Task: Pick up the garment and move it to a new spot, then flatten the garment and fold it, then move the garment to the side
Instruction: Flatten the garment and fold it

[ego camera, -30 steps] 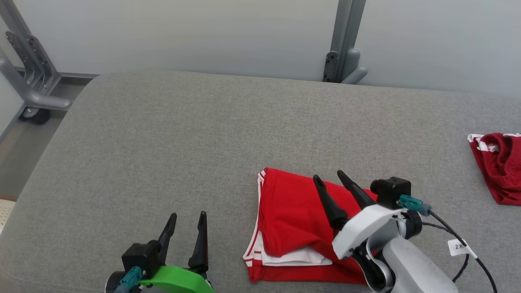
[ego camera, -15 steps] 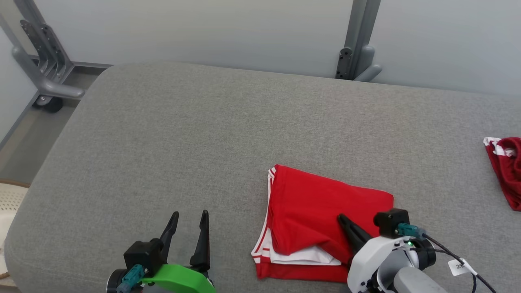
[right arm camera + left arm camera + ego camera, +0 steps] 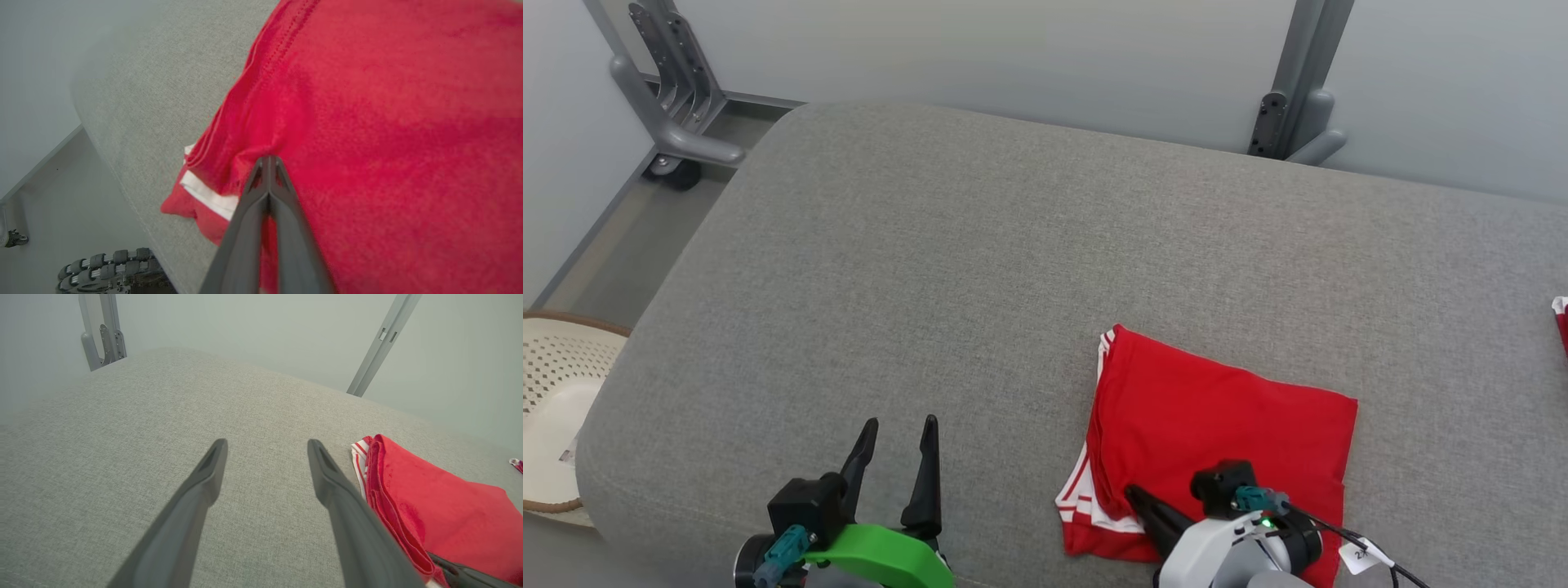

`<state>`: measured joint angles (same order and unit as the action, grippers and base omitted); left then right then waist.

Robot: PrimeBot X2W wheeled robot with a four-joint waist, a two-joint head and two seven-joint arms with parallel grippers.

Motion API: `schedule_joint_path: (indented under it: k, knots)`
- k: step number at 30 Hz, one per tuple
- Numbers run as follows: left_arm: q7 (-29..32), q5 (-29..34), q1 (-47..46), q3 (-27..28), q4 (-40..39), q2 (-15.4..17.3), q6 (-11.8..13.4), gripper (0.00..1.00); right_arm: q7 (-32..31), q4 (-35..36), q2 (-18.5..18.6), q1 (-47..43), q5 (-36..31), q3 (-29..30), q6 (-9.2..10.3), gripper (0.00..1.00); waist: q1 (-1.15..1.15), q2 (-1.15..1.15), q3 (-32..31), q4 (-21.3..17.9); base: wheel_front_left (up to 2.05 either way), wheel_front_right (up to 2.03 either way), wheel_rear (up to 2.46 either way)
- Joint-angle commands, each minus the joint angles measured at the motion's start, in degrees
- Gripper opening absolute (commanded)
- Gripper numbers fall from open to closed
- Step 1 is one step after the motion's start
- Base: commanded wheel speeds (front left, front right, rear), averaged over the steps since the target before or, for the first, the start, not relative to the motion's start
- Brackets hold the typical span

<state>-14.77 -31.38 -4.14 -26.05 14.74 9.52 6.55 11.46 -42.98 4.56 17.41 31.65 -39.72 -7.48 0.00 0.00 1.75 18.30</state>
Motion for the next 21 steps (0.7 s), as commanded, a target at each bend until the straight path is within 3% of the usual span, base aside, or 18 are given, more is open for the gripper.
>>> schedule_joint_path:
  k: [1, 13, 17, 21]
  knots:
    - [-0.3, 0.2, -0.7, 0.1, -0.1, 0.2, 0.1, 1.0, 0.4, -0.4, -0.2, 0.7, 0.7, -0.7, -0.01, 0.0, 0.0, 0.0, 0.1, 0.3, 0.0, 0.0, 0.0]
    - [-0.4, 0.1, -0.4, 0.8, -0.2, 0.3, 0.4, 1.0, 3.1, -0.9, -1.4, 5.2, 6.2, -10.0, 0.0, 0.0, 0.0, 0.0, 0.1, -0.7, 0.0, 0.0, 0.0]
    - [-0.5, 0.2, -0.2, 0.9, -0.3, 0.3, 0.4, 1.0, 3.7, 0.0, -1.5, 6.7, 5.8, -7.7, 0.0, 0.0, 0.0, 0.0, -0.1, -2.1, 0.0, 0.0, 0.0]
    - [-0.4, 0.3, 0.1, 0.9, -0.4, 0.4, 0.4, 1.0, 3.7, 4.7, -0.8, 6.4, 2.5, -0.3, 0.0, 0.0, 0.0, 0.0, -0.6, -3.8, 0.0, 0.0, 0.0]
